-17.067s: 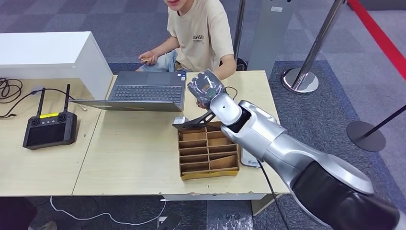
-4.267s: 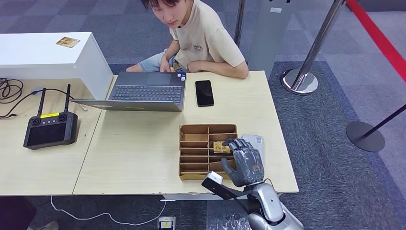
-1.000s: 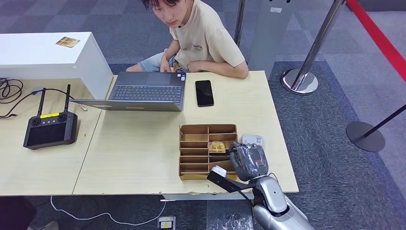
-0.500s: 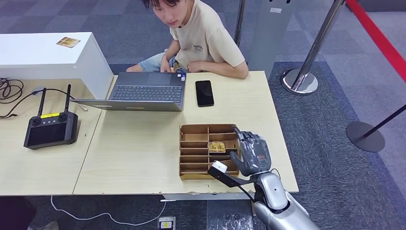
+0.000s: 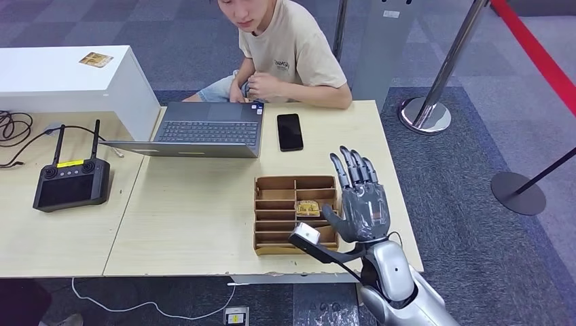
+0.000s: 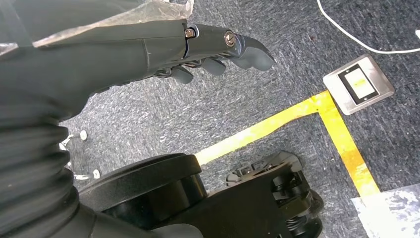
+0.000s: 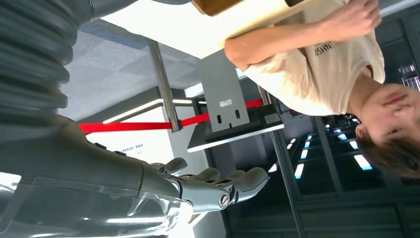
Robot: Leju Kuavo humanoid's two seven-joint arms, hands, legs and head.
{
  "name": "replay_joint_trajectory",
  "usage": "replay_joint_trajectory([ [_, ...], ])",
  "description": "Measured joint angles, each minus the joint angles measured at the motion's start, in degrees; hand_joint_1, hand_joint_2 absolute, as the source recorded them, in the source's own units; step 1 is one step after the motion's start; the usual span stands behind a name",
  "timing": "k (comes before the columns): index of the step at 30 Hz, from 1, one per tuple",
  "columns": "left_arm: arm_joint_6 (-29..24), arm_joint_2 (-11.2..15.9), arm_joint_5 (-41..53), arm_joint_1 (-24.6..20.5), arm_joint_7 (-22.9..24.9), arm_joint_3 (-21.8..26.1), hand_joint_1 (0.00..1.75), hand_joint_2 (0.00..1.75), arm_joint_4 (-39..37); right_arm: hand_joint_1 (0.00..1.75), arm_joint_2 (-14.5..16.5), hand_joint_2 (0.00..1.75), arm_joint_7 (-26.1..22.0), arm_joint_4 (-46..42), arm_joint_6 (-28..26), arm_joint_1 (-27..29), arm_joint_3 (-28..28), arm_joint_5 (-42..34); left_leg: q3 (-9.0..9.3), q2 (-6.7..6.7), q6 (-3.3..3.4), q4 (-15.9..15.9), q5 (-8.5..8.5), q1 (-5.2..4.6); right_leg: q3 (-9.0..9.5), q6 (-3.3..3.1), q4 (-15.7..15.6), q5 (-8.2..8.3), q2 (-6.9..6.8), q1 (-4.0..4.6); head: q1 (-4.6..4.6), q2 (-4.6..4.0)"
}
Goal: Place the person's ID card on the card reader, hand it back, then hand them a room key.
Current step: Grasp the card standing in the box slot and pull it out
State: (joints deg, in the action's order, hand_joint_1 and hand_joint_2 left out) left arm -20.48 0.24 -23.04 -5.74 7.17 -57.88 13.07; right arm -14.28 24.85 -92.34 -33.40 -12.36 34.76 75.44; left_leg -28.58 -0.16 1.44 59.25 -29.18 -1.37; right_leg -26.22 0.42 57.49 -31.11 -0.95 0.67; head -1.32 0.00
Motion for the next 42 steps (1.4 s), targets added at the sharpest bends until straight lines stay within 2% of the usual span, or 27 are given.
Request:
replay_joint_trajectory([
  [4, -0.1, 0.0, -0.2, 0.0, 0.0, 0.0, 0.0, 1.75, 0.0, 0.0, -0.1, 1.75, 0.0, -1.4, -0.2, 0.3, 0.0, -1.0, 0.0, 0.0, 0.0, 0.0, 0.0, 0.0, 0.0, 0.0, 0.0, 0.0, 0.0, 0.0, 0.01, 0.0],
  [5, -0.1, 0.0, -0.2, 0.0, 0.0, 0.0, 0.0, 1.75, 0.0, 0.14, -0.1, 1.75, 0.0, -1.7, -0.4, 0.4, 0.0, -1.3, 0.0, 0.0, 0.0, 0.0, 0.0, 0.0, 0.0, 0.0, 0.0, 0.0, 0.0, 0.0, 0.01, 0.0],
  [7, -0.1, 0.0, -0.2, 0.0, 0.0, 0.0, 0.0, 1.75, 0.0, 0.65, -0.2, 1.75, -0.1, -2.1, -0.5, 0.5, -0.1, -2.0, 0.0, 0.0, 0.0, 0.0, 0.0, 0.0, 0.0, 0.0, 0.0, 0.0, 0.0, 0.0, 0.01, 0.0],
  [8, -0.2, 0.0, -0.2, 0.0, 0.0, 0.0, 0.0, 1.75, 0.0, 1.07, -0.3, 1.75, -0.2, -2.3, -0.5, 0.5, -0.1, -2.4, 0.0, 0.0, 0.0, 0.0, 0.0, 0.0, 0.0, 0.0, 0.0, 0.0, 0.0, 0.0, 0.0, 0.0],
  [9, -0.3, 0.0, -0.2, 0.0, 0.0, 0.0, 0.0, 1.75, 0.0, 1.36, -0.4, 1.75, -0.3, -2.5, -0.5, 0.6, -0.1, -2.9, 0.0, 0.0, 0.0, 0.0, 0.0, 0.0, 0.0, 0.0, 0.0, 0.0, 0.0, 0.0, -0.01, 0.0],
  [11, -0.4, 0.0, -0.2, 0.0, 0.0, 0.0, 0.0, 1.75, 0.0, 1.68, -0.5, 1.75, -0.6, -2.8, -0.4, 0.6, -0.2, -3.9, 0.0, 0.0, 0.0, 0.0, 0.0, 0.0, 0.0, 0.0, 0.0, 0.0, 0.0, 0.0, 0.0, 0.0],
  [15, -0.6, 0.0, -0.4, 0.0, 0.0, 0.0, 0.0, 1.75, 0.0, 1.62, -0.7, 1.75, -0.9, -3.0, -0.4, 0.9, -0.5, -4.9, -0.01, 0.0, 0.0, 0.0, 0.0, 0.0, 0.0, 0.0, 0.0, 0.0, 0.0, 0.0, 0.0, 0.0],
  [22, -0.6, 0.0, -0.5, 0.0, 0.0, 0.0, 0.0, 1.75, 0.0, 1.7, -0.8, 1.75, -1.4, -3.1, -0.7, 1.4, -0.6, -6.0, -0.01, 0.0, 0.0, 0.0, 0.0, 0.0, 0.0, 0.0, 0.0, 0.0, 0.0, 0.0, 0.01, 0.0],
  [26, -0.6, 0.0, -0.4, 0.0, 0.0, 0.0, 0.0, 1.75, 0.0, 1.64, -0.8, 1.75, -2.0, -3.1, -0.7, 1.4, -0.6, -6.5, -0.02, 0.0, 0.0, 0.0, 0.0, 0.0, 0.0, 0.0, 0.0, 0.0, 0.0, 0.0, 0.0, 0.0],
  [29, -0.6, 0.0, -0.3, -0.1, 0.1, 0.0, 0.0, 1.75, 0.0, 1.68, -0.8, 1.75, -2.4, -2.8, -0.7, 1.3, -0.5, -7.1, -0.02, 0.0, 0.0, 0.0, 0.0, 0.0, 0.0, 0.0, 0.0, 0.0, 0.0, 0.0, 0.01, 0.0],
  [33, -0.6, 0.0, -0.2, -0.1, 0.2, 0.0, 0.0, 1.75, 0.0, 1.52, -0.6, 1.75, -2.8, -2.4, -0.7, 1.3, -0.5, -7.3, -0.03, 0.0, 0.0, 0.0, 0.0, 0.0, 0.0, 0.0, 0.0, 0.0, 0.0, 0.0, 0.01, 0.0],
  [37, -0.6, 0.0, -0.2, -0.1, 0.2, 0.0, 0.0, 1.75, 0.0, 1.46, -0.6, 1.75, -2.8, -2.3, -0.7, 1.3, -0.5, -7.4, -0.03, -0.01, 0.0, 0.0, 0.0, 0.0, 0.0, 0.0, 0.0, 0.0, 0.0, 0.0, 0.01, 0.0],
  [41, -0.6, 0.0, -0.1, -0.1, 0.2, 0.0, 0.0, 1.75, 0.0, 0.23, -0.4, 1.75, -3.0, -1.2, -0.5, 0.8, -0.4, -8.3, -0.03, -0.01, 0.0, 0.0, 0.0, 0.0, 0.0, 0.0, 0.0, 0.0, 0.0, 0.0, -0.01, 0.0],
  [42, -0.6, 0.0, -0.1, -0.1, 0.2, 0.0, 0.0, 1.75, 0.0, 0.2, -0.4, 1.75, -3.1, -0.8, -0.5, 0.6, -0.4, -8.6, -0.03, -0.01, 0.0, 0.0, 0.0, 0.0, 0.0, 0.0, 0.0, 0.0, 0.0, 0.0, 0.0, 0.0],
])
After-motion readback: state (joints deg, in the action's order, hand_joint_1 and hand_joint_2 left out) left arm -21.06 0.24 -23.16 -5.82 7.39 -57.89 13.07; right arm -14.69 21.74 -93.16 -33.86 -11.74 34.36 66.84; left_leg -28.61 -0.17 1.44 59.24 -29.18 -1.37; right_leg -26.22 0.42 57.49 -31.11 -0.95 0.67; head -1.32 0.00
